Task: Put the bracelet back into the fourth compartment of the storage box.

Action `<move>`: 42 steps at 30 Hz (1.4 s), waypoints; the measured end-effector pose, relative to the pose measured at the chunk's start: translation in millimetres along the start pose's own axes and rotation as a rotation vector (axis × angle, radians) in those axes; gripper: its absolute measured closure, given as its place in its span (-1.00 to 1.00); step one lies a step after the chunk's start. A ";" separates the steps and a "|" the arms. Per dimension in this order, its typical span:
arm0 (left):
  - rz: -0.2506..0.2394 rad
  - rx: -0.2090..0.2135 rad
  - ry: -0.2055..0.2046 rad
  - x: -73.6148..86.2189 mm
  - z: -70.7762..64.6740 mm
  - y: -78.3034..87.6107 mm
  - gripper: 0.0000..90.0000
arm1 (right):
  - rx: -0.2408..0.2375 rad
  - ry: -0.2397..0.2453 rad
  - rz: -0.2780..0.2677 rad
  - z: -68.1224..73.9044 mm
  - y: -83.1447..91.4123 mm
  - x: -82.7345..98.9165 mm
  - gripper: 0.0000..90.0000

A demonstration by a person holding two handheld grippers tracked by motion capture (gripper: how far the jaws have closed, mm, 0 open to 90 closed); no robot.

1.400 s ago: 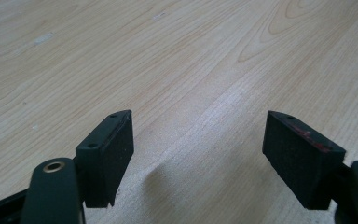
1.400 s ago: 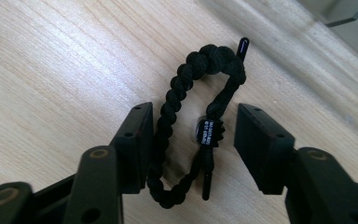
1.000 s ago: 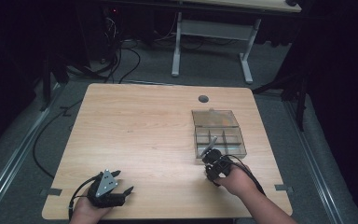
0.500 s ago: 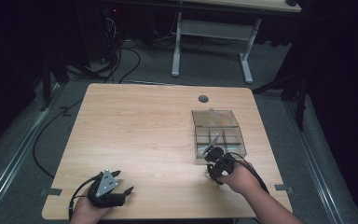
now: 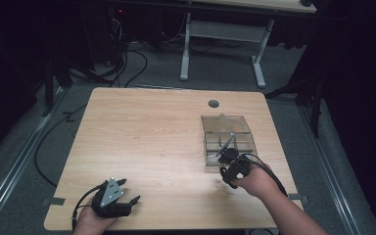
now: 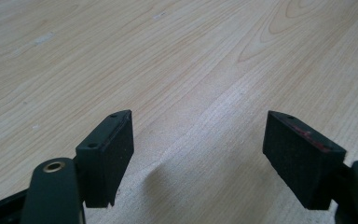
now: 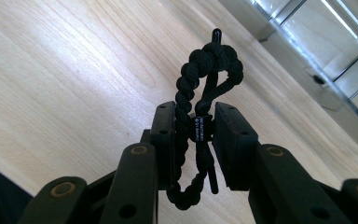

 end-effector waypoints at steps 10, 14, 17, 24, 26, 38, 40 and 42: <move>-0.002 0.001 0.002 -0.1 0.1 0.0 -0.44 | 0.010 0.036 -0.012 -5.3 17.9 -12.2 0.56; -0.003 0.002 0.003 -0.1 0.1 0.1 -0.44 | 0.013 0.038 -0.011 -6.9 22.4 -17.9 0.56; -0.003 0.003 0.004 -0.1 0.1 0.1 -0.44 | 0.013 0.048 -0.011 -8.5 23.8 -20.8 0.56; -0.003 0.004 0.005 -0.1 0.2 0.2 -0.44 | 0.025 0.054 -0.001 -16.0 27.4 -35.7 0.56; -0.004 0.004 0.005 -0.1 0.2 0.2 -0.44 | 0.031 0.049 0.001 -16.8 27.0 -39.8 0.56; -0.002 0.006 0.002 0.0 0.2 0.2 -0.44 | 0.028 0.055 0.013 -26.1 20.0 -63.4 0.56; -0.001 0.007 0.002 0.1 0.1 0.1 -0.44 | 0.027 0.076 0.014 -28.3 19.4 -67.4 0.56; -0.001 0.006 0.002 0.1 0.2 0.1 -0.44 | 0.028 0.068 0.020 -29.4 19.1 -70.5 0.56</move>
Point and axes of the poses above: each handheld gripper's, and its own axes: y roughly backward along the jaws, x roughly out of its underside, z roughly to its left, the point moved 9 cm from there along -y, roughly forward along the jaws, and after that the axes turned 8 degrees about -x, right-handed, at the moved point
